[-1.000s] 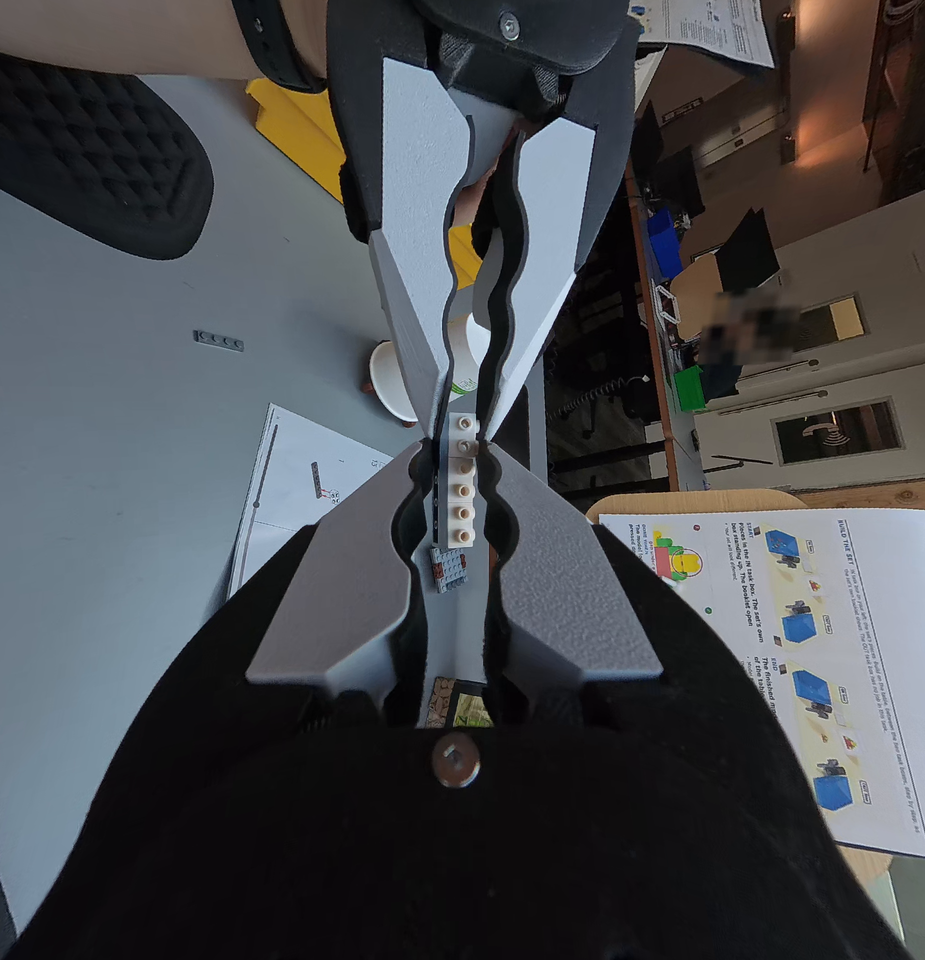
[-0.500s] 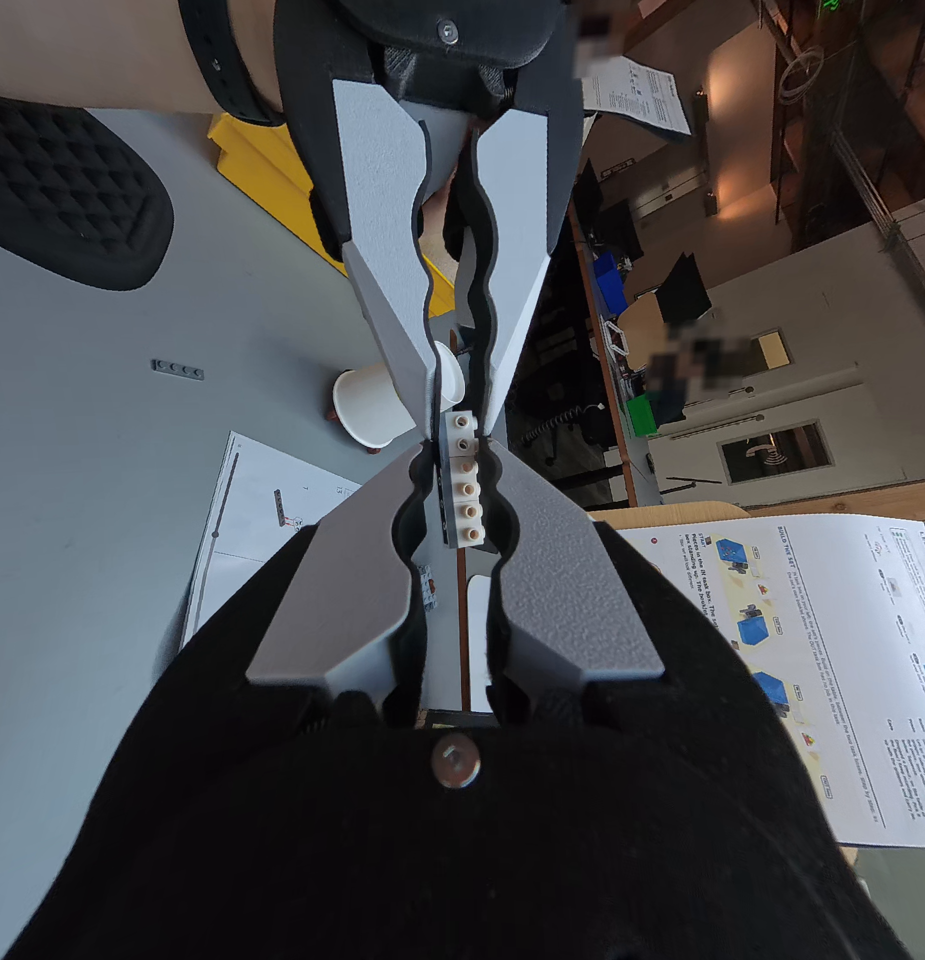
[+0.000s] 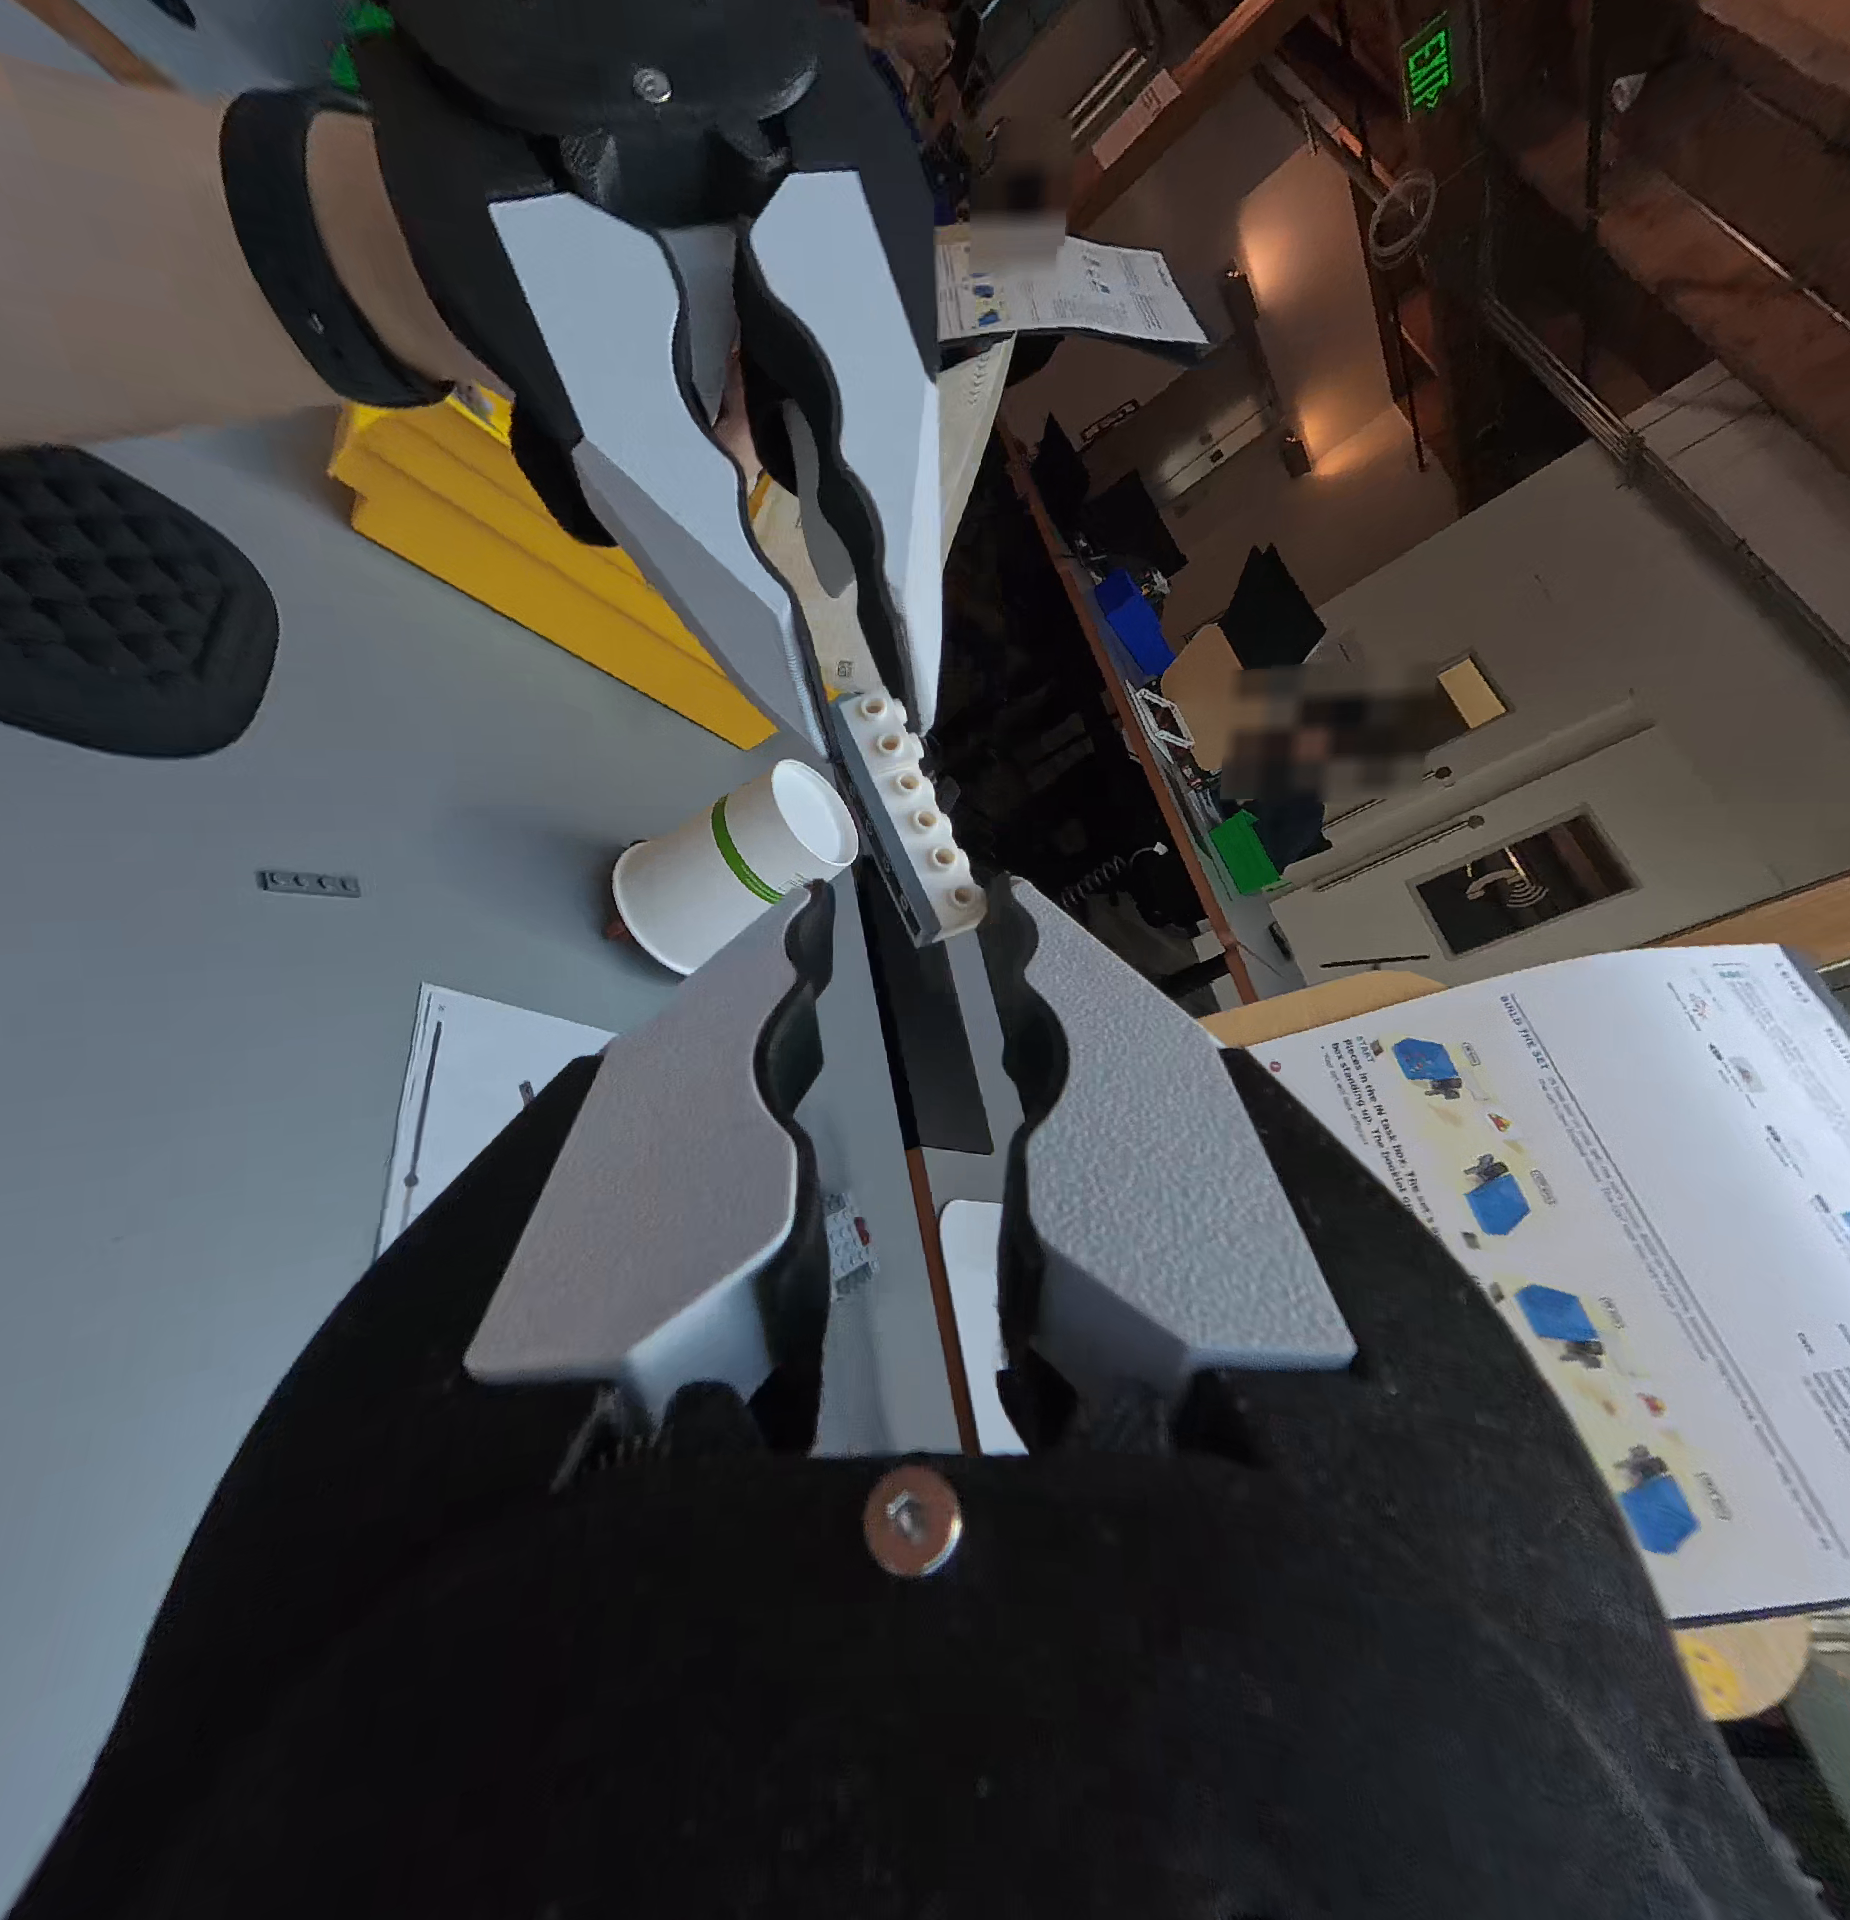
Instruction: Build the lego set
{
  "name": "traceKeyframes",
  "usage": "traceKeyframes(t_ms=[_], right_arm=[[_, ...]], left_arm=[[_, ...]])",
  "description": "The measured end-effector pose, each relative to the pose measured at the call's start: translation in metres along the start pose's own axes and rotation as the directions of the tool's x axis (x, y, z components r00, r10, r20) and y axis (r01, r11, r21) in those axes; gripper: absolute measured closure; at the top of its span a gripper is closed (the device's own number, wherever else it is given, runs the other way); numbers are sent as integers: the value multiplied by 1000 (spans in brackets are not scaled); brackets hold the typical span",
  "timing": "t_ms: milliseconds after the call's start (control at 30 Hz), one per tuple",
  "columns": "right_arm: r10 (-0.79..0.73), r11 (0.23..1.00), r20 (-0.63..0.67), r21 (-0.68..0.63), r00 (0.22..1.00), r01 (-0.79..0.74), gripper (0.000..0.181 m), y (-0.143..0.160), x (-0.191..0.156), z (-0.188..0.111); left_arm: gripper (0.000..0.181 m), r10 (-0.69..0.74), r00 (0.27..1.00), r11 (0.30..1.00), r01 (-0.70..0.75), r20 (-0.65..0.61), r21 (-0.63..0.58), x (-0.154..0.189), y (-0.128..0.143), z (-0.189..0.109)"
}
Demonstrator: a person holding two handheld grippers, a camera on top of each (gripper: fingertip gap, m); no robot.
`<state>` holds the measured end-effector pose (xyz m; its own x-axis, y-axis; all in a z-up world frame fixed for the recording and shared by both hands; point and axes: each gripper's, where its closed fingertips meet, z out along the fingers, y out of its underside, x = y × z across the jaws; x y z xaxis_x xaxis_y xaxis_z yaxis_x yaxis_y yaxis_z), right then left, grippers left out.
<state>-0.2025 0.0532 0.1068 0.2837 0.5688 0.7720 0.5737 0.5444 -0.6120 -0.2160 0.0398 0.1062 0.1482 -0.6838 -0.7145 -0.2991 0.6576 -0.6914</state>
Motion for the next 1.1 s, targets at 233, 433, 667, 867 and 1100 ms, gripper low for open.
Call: traceKeyframes(t_ms=[233,433,667,867,1100], right_arm=[[758,544,284,220,587,-810,124,-6,46,-8],[739,141,636,178,223,-974,145,-32,39,9],[693,22,711,144,119,-989,169,-39,37,13],[692,3,718,110,82,-994,176,-38,34,15],[680,-26,731,97,53,-995,176,-33,33,17]], left_arm=[[168,113,956,992,-124,270,24,-33,-15,-12],[168,177,892,982,-186,416,-19,-47,-19,-13],[168,212,881,975,-219,422,-33,-43,-20,-7],[168,189,894,980,-197,406,-23,-42,-19,-5],[168,163,910,986,-164,380,-31,-42,-14,-3]])
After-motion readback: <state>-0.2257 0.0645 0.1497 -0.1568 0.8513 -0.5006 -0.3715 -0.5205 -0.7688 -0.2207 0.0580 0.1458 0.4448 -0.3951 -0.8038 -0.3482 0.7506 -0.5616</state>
